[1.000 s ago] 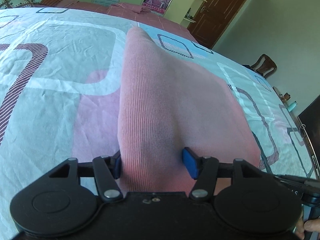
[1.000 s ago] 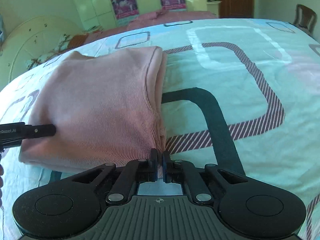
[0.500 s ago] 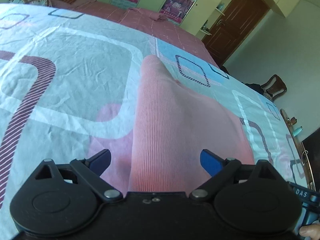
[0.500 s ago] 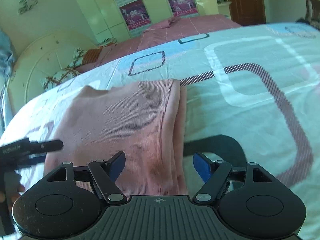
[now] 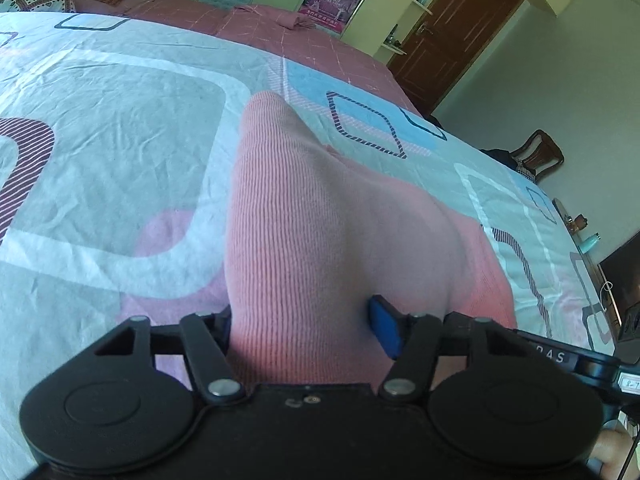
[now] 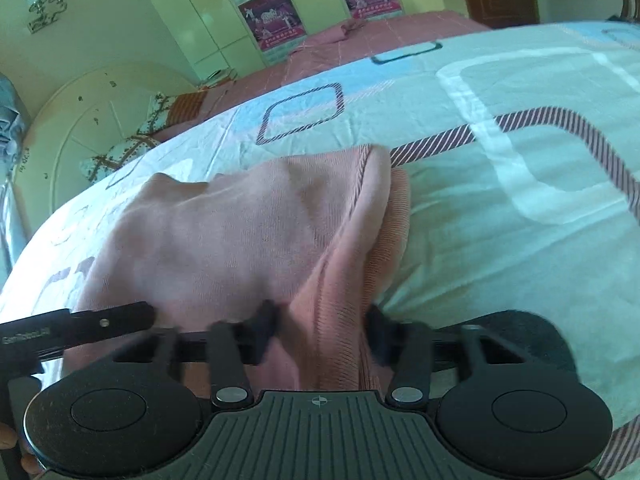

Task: Fold small clothes
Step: 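Lift the folded edge with the right gripper and fold it over the bundle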

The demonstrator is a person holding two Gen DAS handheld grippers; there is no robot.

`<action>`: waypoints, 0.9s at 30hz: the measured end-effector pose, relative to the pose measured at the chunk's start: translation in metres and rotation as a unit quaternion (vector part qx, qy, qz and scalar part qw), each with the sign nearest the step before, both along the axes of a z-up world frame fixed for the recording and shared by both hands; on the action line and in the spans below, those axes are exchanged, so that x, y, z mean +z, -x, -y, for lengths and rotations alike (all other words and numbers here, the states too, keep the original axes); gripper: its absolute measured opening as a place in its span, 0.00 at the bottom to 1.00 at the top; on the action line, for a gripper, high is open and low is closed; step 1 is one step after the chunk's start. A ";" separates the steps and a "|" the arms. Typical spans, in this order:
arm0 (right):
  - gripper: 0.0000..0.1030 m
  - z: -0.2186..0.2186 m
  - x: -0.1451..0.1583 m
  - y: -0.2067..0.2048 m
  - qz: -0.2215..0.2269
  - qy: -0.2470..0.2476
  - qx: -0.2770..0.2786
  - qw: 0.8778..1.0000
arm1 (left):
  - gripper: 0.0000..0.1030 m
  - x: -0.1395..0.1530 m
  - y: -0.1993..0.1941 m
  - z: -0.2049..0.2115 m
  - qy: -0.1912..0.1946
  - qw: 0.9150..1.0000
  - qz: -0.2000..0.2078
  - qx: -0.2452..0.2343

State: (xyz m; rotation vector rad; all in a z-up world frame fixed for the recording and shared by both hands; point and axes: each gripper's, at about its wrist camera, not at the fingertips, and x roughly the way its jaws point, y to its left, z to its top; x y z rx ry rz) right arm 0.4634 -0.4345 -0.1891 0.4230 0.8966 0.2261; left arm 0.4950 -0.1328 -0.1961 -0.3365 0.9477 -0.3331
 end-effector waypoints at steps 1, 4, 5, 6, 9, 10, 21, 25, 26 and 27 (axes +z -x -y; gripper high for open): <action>0.32 0.000 0.000 0.000 -0.002 -0.002 0.000 1.000 | 0.51 0.002 0.000 0.000 -0.001 1.000 0.001 -0.001; 0.22 0.005 0.004 0.001 -0.004 -0.025 -0.003 1.000 | 0.38 0.009 0.003 0.002 -0.010 1.000 0.013 -0.011; 0.22 0.006 0.006 0.002 -0.001 -0.032 -0.005 0.999 | 0.35 0.012 0.004 0.002 -0.011 1.000 0.017 -0.014; 0.21 0.007 0.008 0.004 0.003 -0.041 -0.008 0.999 | 0.34 0.015 0.005 0.001 -0.009 1.000 0.020 -0.015; 0.21 0.006 0.021 0.011 0.016 -0.063 -0.014 0.998 | 0.31 0.027 0.007 -0.004 0.004 0.999 0.027 -0.021; 0.21 0.004 0.026 0.012 0.021 -0.069 -0.015 0.997 | 0.30 0.031 0.009 -0.006 0.008 0.999 0.031 -0.025; 0.21 -0.089 0.087 0.021 0.060 -0.098 0.001 0.993 | 0.30 0.083 0.032 -0.102 0.013 0.996 0.080 -0.026; 0.21 -0.162 0.099 0.022 0.072 -0.095 0.011 0.993 | 0.30 0.092 0.038 -0.173 0.019 0.996 0.089 -0.019; 0.21 -0.182 0.101 0.024 0.074 -0.095 0.011 0.993 | 0.30 0.093 0.039 -0.192 0.018 0.995 0.091 -0.022; 0.21 -0.201 0.102 0.026 0.074 -0.093 0.009 0.993 | 0.30 0.094 0.040 -0.213 0.019 0.995 0.092 -0.023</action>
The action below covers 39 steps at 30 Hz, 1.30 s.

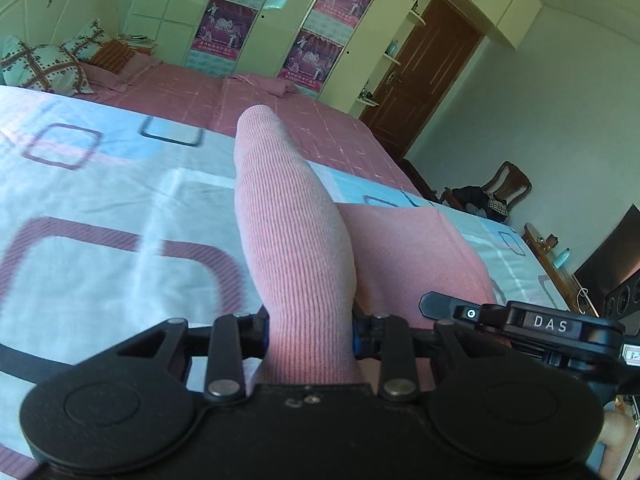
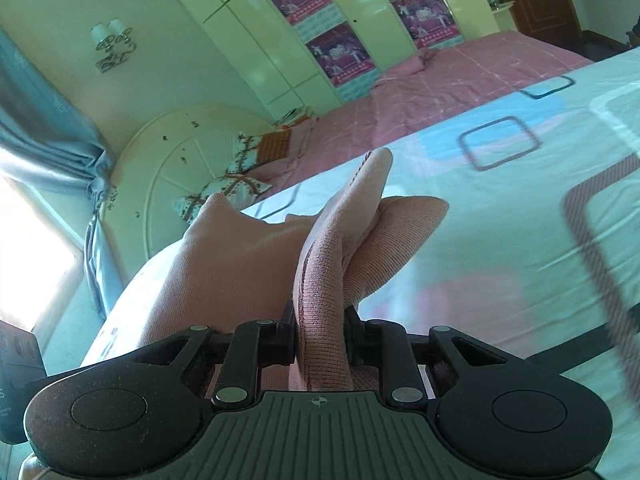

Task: Fold small clothes
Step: 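Lift the folded edge with the right gripper and fold it over the bundle, then press the folded edge down with the right gripper while the left gripper smooths the top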

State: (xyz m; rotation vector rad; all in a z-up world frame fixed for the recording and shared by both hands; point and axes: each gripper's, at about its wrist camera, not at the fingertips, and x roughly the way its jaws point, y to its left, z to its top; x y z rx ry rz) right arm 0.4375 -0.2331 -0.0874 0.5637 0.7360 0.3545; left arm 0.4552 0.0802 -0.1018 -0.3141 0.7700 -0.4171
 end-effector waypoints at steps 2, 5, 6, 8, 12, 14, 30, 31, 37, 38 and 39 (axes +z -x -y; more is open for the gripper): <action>0.21 -0.039 -0.001 0.000 -0.003 -0.006 -0.004 1.000 | 0.30 0.002 0.001 -0.037 -0.003 1.000 0.002 0.001; 0.21 -0.097 -0.003 -0.003 -0.006 -0.011 0.001 1.000 | 0.30 0.006 0.000 -0.090 -0.014 1.000 0.004 0.012; 0.21 -0.115 -0.003 -0.005 -0.007 -0.016 0.004 1.000 | 0.30 0.007 -0.002 -0.106 -0.019 1.000 0.004 0.017; 0.21 -0.149 -0.004 -0.013 -0.005 -0.017 0.013 1.000 | 0.30 0.008 -0.005 -0.134 -0.025 0.999 0.007 0.024; 0.21 -0.201 -0.014 -0.033 -0.005 -0.024 0.029 0.999 | 0.30 0.004 -0.016 -0.174 -0.045 0.998 0.010 0.037; 0.21 -0.222 -0.023 -0.044 -0.011 -0.017 0.035 0.999 | 0.30 -0.003 -0.024 -0.190 -0.049 0.998 0.008 0.044; 0.28 -0.246 -0.085 -0.074 -0.063 0.051 0.030 0.996 | 0.74 -0.058 -0.041 -0.235 -0.082 0.992 -0.017 0.095; 0.28 -0.245 -0.081 -0.073 -0.060 0.054 0.029 0.996 | 0.71 -0.052 -0.039 -0.235 -0.084 0.991 -0.008 0.101; 0.28 -0.242 -0.052 -0.077 -0.016 0.065 0.012 0.998 | 0.70 -0.021 -0.035 -0.231 -0.064 0.990 0.044 0.114; 0.28 -0.244 -0.049 -0.081 -0.014 0.066 0.013 0.998 | 0.70 -0.024 -0.041 -0.227 -0.061 0.992 0.033 0.109; 0.28 -0.248 -0.047 -0.085 -0.011 0.070 0.015 0.997 | 0.70 -0.028 -0.046 -0.223 -0.065 0.991 0.027 0.111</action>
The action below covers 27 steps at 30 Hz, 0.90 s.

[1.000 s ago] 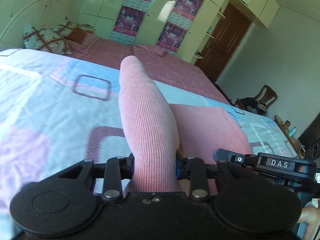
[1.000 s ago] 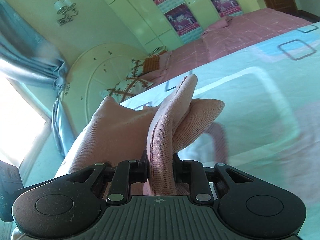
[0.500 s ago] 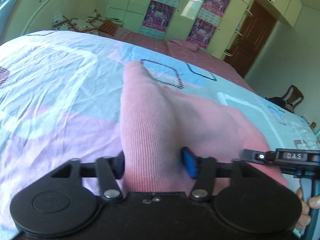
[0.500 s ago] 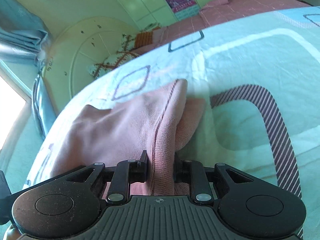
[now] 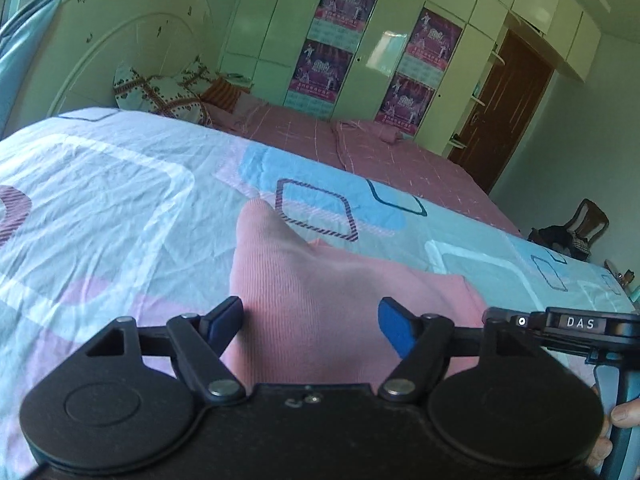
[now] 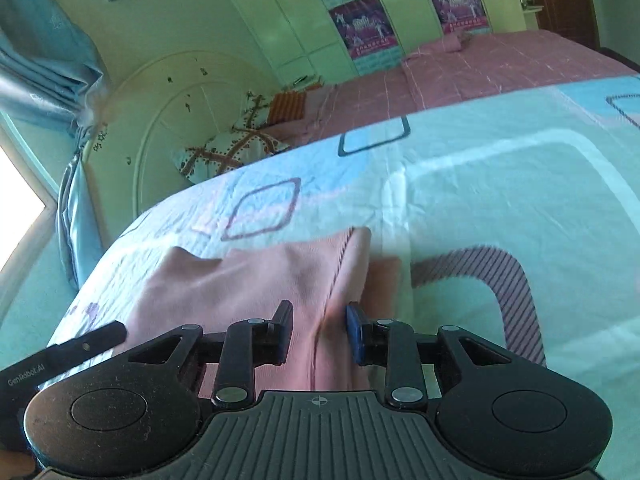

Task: Fold small clothes
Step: 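Press the folded edge down with the right gripper while the left gripper smooths the top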

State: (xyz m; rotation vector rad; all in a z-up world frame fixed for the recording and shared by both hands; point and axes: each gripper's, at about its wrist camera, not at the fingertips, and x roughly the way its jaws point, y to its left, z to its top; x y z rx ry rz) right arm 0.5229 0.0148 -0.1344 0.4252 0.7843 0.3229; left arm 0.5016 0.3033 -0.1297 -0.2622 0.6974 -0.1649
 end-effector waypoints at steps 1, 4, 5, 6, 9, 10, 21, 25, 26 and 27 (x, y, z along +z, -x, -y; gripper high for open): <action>0.28 -0.005 0.001 -0.005 0.002 0.007 0.004 1.000 | 0.71 -0.003 -0.003 0.003 -0.011 1.000 0.002 0.006; 0.28 -0.017 -0.003 -0.018 -0.001 0.024 0.008 1.000 | 0.71 -0.018 -0.012 0.006 -0.027 0.999 -0.009 0.014; 0.28 -0.020 -0.007 -0.021 -0.004 0.038 0.006 0.999 | 0.71 -0.022 -0.014 0.005 -0.032 0.999 -0.014 0.016; 0.28 -0.021 -0.012 -0.026 -0.013 0.060 -0.002 0.998 | 0.72 -0.026 -0.013 0.004 -0.037 0.999 -0.017 0.017; 0.28 -0.014 -0.036 -0.033 -0.050 0.090 -0.014 0.995 | 0.73 -0.027 -0.008 0.004 -0.049 0.999 -0.015 0.009; 0.28 -0.011 -0.040 -0.031 -0.054 0.086 -0.012 0.995 | 0.71 -0.025 -0.005 0.004 -0.055 0.998 -0.013 0.006; 0.28 -0.001 0.004 0.033 0.006 0.046 0.008 0.999 | 0.71 -0.001 0.062 0.009 -0.055 0.998 -0.009 -0.007; 0.28 -0.006 -0.001 0.061 -0.011 0.043 0.020 0.999 | 0.71 -0.003 0.078 0.014 -0.068 0.998 -0.014 -0.009; 0.28 -0.006 -0.006 0.066 -0.020 0.044 0.019 0.999 | 0.71 -0.005 0.081 0.013 -0.067 0.998 -0.018 -0.008; 0.28 -0.006 -0.010 0.071 -0.027 0.043 0.017 0.999 | 0.71 -0.007 0.084 0.012 -0.066 0.998 -0.023 -0.009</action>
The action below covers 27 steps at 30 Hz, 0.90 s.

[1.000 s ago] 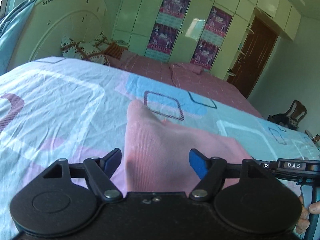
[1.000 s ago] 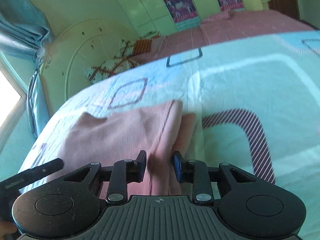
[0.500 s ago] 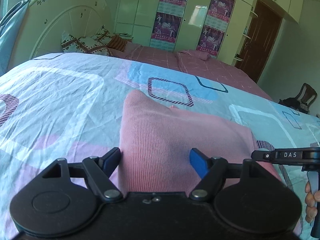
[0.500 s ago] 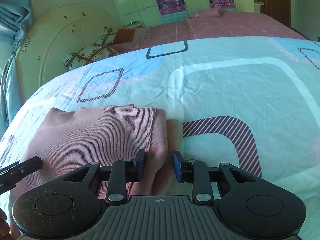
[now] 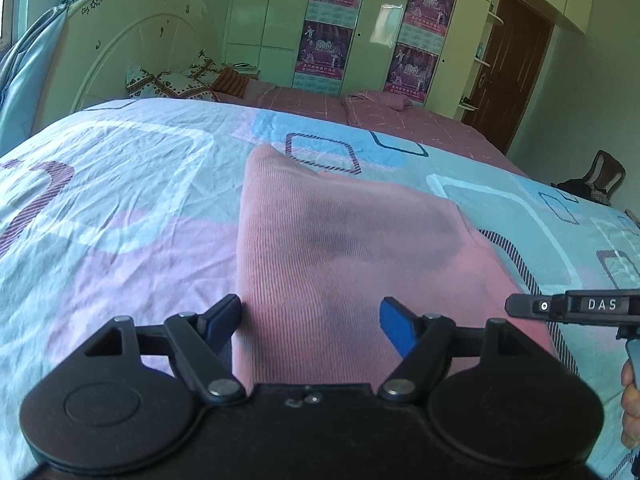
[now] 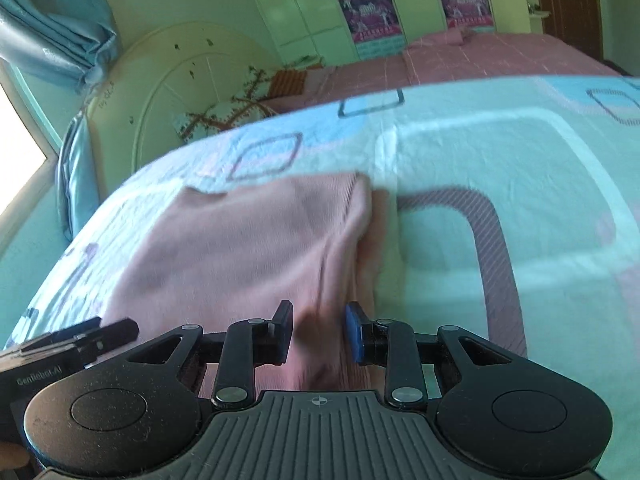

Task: Fold small clothes
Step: 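Press the folded edge down with the right gripper while the left gripper smooths the top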

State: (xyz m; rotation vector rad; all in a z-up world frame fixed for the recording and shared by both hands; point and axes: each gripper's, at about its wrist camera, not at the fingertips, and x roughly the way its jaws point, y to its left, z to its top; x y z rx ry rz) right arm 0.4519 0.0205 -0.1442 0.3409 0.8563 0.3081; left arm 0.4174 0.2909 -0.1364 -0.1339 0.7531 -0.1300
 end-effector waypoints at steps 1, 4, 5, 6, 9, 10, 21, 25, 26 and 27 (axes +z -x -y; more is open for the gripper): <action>0.28 0.002 -0.006 0.005 -0.010 -0.006 -0.002 1.000 | 0.71 -0.003 0.003 -0.001 0.003 1.000 -0.005 -0.001; 0.27 0.002 -0.019 0.017 -0.036 -0.019 -0.001 0.999 | 0.71 -0.017 0.005 -0.005 0.009 0.999 -0.036 -0.004; 0.20 0.002 -0.021 0.020 -0.039 -0.018 -0.003 0.999 | 0.72 -0.022 0.005 -0.008 0.017 0.999 -0.046 -0.003; 0.16 0.003 -0.022 0.021 -0.042 -0.015 -0.006 0.999 | 0.72 -0.028 0.006 -0.012 0.026 0.998 -0.053 0.001; 0.12 0.010 -0.026 0.033 -0.054 -0.026 -0.018 0.998 | 0.72 -0.031 0.009 -0.014 0.027 0.999 -0.046 -0.001; 0.11 0.010 -0.031 0.036 -0.055 -0.025 -0.015 0.998 | 0.72 -0.032 0.010 -0.013 0.021 0.999 -0.045 -0.005; 0.12 0.006 -0.013 0.044 -0.037 0.001 -0.031 0.999 | 0.74 -0.016 0.013 -0.007 0.005 0.998 -0.057 -0.001; 0.13 -0.005 -0.002 0.049 -0.016 0.014 -0.021 1.000 | 0.91 -0.003 0.012 0.001 -0.009 0.999 -0.049 0.002; 0.13 -0.009 -0.003 0.049 -0.016 0.026 -0.017 0.999 | 0.95 -0.001 0.011 0.005 -0.016 0.999 -0.049 0.001; 0.13 -0.013 -0.006 0.048 -0.021 0.045 -0.015 0.999 | 0.97 0.000 0.009 0.009 -0.025 0.998 -0.051 0.001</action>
